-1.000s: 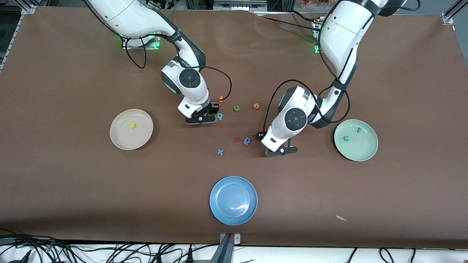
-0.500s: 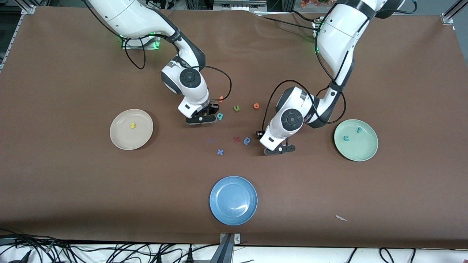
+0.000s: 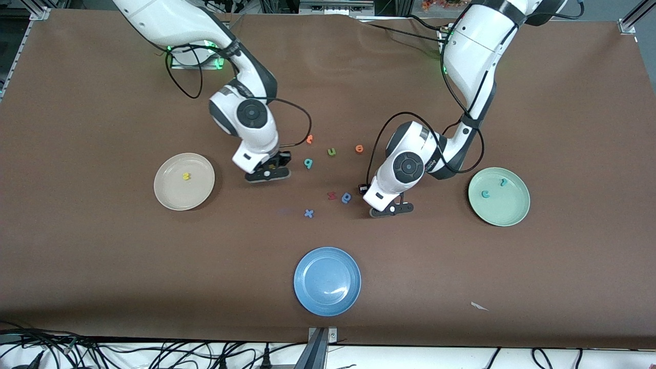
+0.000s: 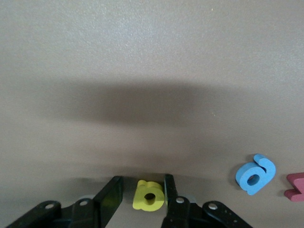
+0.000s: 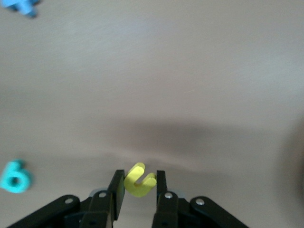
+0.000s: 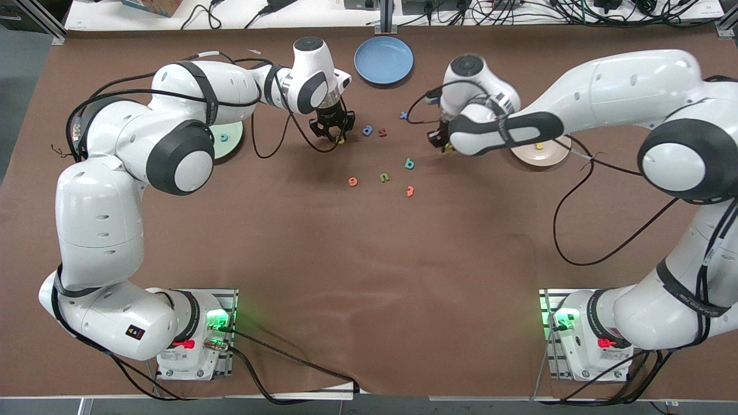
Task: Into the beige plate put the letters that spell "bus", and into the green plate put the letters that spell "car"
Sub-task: 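Drop the u on the white plate while the left gripper drops the a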
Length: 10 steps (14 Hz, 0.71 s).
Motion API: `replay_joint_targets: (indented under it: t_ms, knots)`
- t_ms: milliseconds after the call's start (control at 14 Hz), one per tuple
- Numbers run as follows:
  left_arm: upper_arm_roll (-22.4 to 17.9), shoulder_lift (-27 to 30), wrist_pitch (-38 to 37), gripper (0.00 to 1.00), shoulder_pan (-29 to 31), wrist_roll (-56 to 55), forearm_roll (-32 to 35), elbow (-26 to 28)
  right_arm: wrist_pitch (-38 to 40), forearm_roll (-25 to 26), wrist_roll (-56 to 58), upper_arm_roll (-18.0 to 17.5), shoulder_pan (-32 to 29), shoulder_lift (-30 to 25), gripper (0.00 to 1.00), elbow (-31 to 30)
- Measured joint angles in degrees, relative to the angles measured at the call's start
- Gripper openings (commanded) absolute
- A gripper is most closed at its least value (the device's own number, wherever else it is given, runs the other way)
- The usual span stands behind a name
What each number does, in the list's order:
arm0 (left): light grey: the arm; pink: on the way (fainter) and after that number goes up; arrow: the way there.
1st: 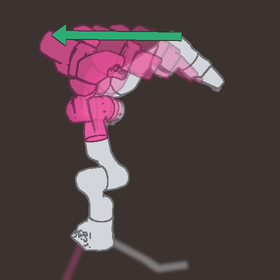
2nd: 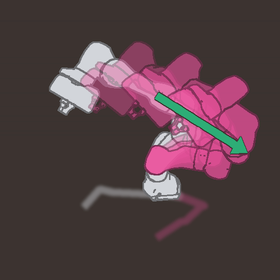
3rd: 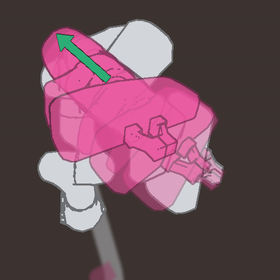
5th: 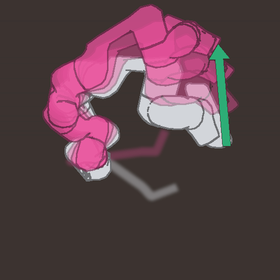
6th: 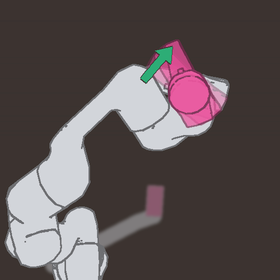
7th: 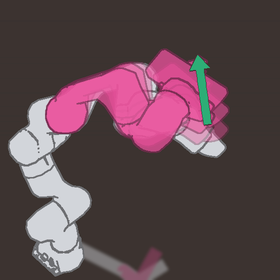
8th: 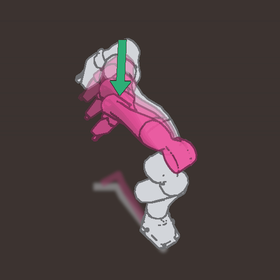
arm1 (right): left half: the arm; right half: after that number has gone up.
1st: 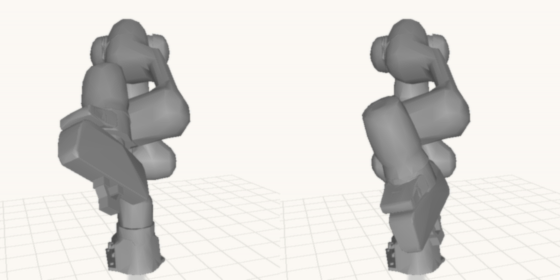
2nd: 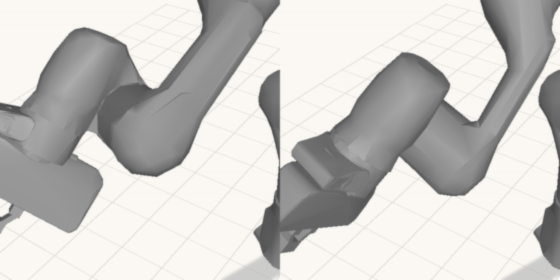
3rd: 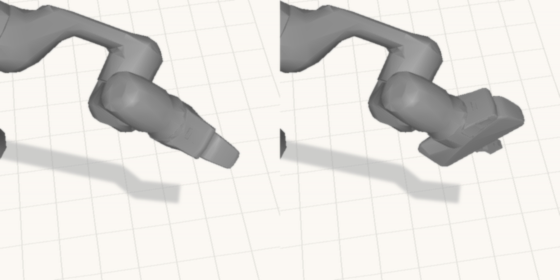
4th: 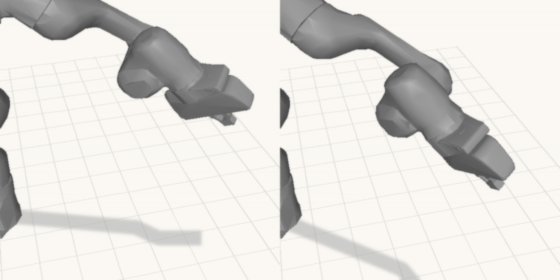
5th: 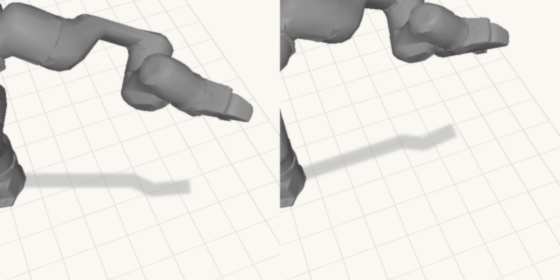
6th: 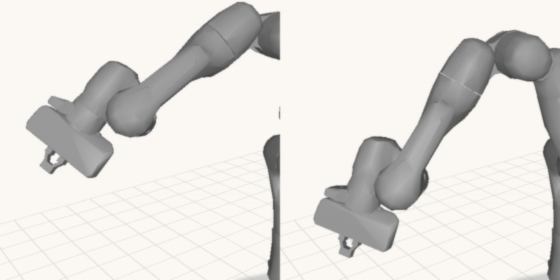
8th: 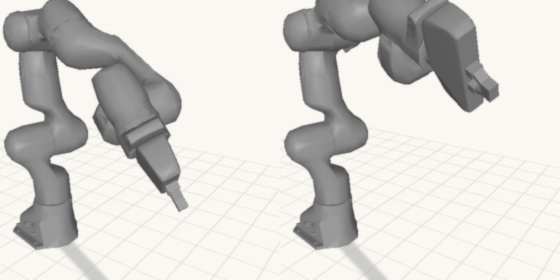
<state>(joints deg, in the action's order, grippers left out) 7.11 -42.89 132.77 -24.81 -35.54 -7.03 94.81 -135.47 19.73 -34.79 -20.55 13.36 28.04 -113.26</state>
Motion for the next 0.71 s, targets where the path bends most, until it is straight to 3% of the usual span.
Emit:
replay_joint_targets:
  t_ms: [357, 643, 714]
  knots:
    - [0.0, 0.3, 0.0, 0.2, -0.5, 0.0, 0.0, -0.2, 2.4, 0.0, 21.0, -1.4, -12.3, -7.1, 0.27, -5.5]
    - [-0.5, 0.3, 0.1, 0.2, -0.4, -0.1, 0.0, -0.7, 2.3, 0.0, 34.0, -1.4, -19.3, -8.5, 0.3, -8.1]
    - [-0.8, 0.5, 0.1, 0.2, 0.0, -0.1, 0.0, -1.2, 2.3, 0.0, 34.9, -1.4, -19.8, -8.5, 0.35, -8.2]
